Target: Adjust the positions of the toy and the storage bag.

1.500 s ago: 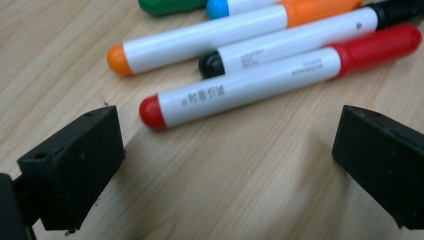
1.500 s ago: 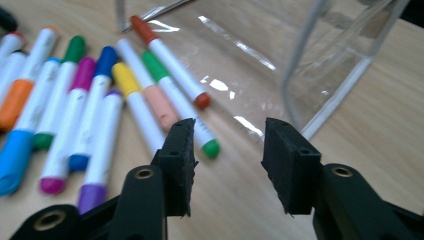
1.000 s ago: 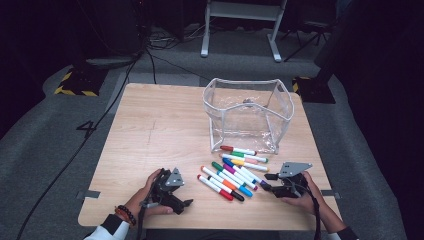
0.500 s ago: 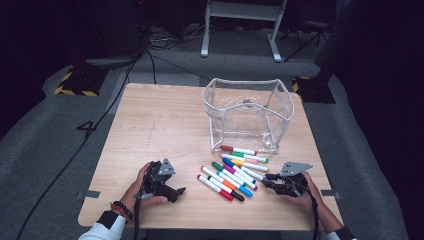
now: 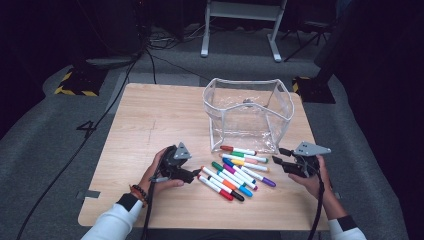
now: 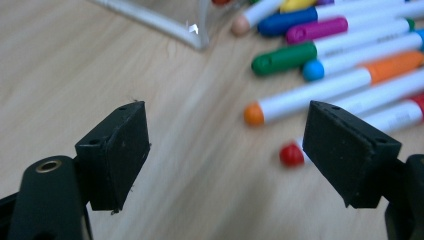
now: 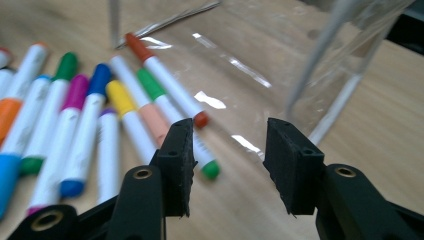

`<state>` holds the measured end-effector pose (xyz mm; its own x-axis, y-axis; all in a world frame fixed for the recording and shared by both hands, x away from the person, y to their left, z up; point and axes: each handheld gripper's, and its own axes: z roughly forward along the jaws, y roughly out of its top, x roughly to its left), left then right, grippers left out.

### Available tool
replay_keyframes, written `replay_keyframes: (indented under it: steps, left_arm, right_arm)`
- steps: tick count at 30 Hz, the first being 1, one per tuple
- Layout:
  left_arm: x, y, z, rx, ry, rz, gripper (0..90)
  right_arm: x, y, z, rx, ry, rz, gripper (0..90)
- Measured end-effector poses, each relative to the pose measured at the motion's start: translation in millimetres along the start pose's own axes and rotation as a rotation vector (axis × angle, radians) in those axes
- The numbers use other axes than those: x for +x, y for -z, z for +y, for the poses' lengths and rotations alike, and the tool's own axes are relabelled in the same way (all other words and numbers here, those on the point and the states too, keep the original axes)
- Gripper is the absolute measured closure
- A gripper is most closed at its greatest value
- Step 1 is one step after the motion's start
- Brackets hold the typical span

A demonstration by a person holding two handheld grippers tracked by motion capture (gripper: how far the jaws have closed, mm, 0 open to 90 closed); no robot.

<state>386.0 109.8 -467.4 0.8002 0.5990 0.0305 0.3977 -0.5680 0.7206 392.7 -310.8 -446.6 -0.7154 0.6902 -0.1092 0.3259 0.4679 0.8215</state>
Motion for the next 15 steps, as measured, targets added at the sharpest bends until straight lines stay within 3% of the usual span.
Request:
replay_keyframes:
  steps: [6, 10, 11, 15]
  left_arm:
    - [-4.8, -26.5, 41.2, -0.063, -0.007, 0.005, 19.7]
    - [-11.0, -42.4, 66.2, -0.084, -0.032, 0.013, 33.4]
    - [-11.9, -45.9, 71.3, -0.085, -0.032, 0.021, 38.4]
    - [-12.4, -57.4, 84.0, -0.108, -0.005, 0.091, 42.8]
  right_arm:
    - [-20.1, -11.0, 16.5, -0.015, -0.038, -0.075, 53.5]
    - [-30.2, -18.8, 22.1, -0.035, -0.076, -0.090, 54.4]
    - [-31.4, -21.2, 23.2, -0.035, -0.073, -0.093, 54.8]
    - [-33.7, -29.8, 26.2, -0.045, -0.071, -0.079, 63.9]
